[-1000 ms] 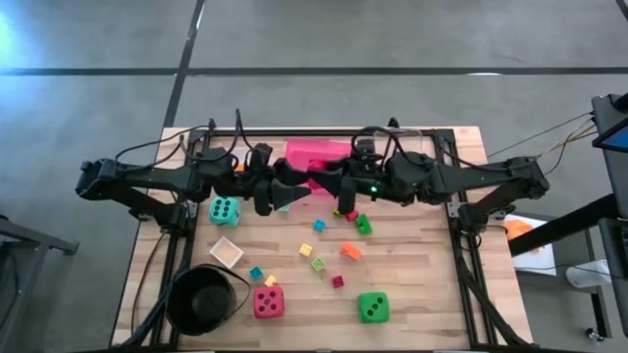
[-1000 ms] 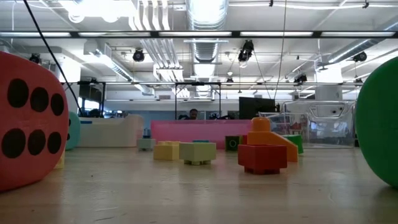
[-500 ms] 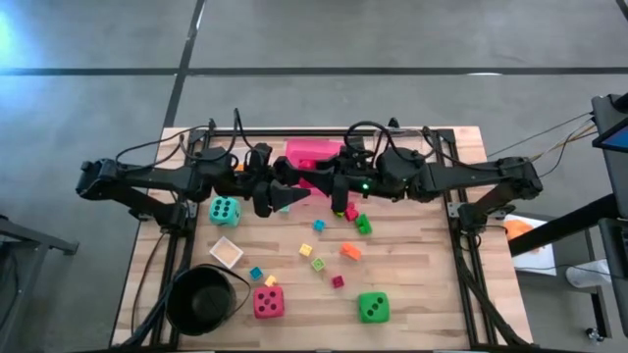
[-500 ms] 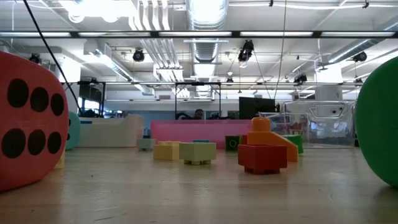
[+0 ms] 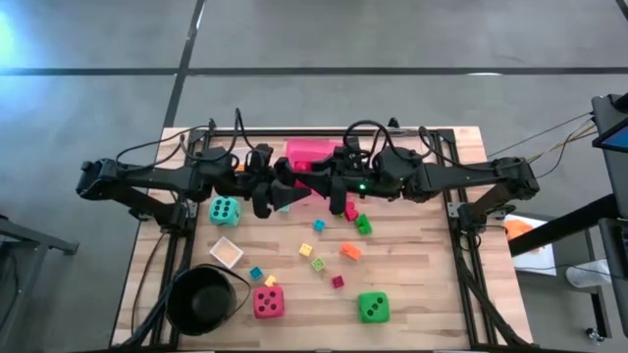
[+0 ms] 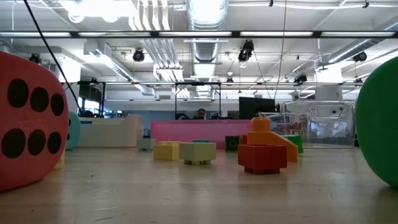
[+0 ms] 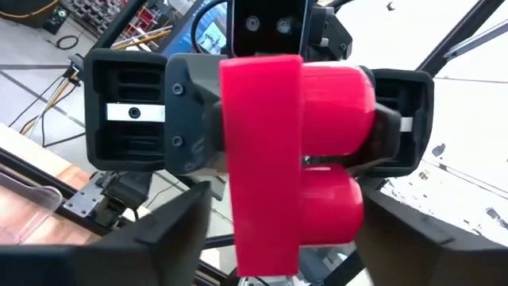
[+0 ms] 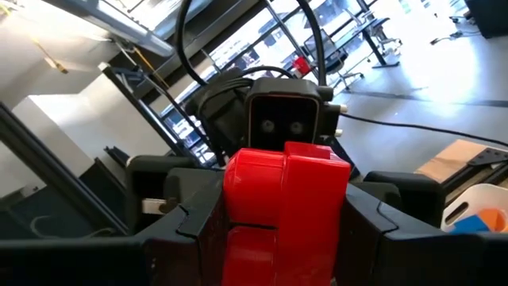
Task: Pick & Place Toys
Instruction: Put the red game piece into the white bin
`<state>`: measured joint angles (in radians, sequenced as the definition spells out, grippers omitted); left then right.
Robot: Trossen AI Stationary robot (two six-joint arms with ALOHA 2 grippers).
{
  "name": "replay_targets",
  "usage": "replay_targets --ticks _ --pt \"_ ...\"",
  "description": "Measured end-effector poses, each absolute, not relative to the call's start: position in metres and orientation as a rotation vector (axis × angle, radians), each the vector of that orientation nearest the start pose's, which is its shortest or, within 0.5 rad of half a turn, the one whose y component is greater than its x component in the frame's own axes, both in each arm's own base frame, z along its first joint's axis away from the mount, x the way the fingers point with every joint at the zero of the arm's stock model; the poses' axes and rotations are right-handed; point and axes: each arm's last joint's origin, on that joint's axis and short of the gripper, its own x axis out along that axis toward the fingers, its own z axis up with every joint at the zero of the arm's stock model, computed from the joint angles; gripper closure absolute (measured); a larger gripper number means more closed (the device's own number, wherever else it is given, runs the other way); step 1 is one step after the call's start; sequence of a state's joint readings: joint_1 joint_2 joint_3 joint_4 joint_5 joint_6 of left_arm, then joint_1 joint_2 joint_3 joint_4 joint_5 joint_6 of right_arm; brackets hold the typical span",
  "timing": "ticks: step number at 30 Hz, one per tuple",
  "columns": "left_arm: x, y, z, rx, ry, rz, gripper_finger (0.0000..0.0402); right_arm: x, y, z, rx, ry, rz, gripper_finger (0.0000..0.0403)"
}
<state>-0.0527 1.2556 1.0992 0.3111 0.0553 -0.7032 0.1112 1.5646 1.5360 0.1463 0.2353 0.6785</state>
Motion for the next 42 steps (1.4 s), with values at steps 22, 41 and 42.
replay_targets --ticks 22,41,42 --pt "0.284 -0.017 0.391 -0.704 -0.098 -0.198 0.0238 0.358 0.033 0.431 0.695 -0.140 -0.079 0.0248" --pt "0.268 -0.014 0.389 -0.755 0.029 -0.181 0.0238 0.347 0.024 0.435 0.643 -0.111 -0.134 0.0039" --pt "0.266 -0.013 0.389 -0.756 0.043 -0.169 0.0238 0.345 0.023 0.436 0.645 -0.107 -0.153 0.0039"
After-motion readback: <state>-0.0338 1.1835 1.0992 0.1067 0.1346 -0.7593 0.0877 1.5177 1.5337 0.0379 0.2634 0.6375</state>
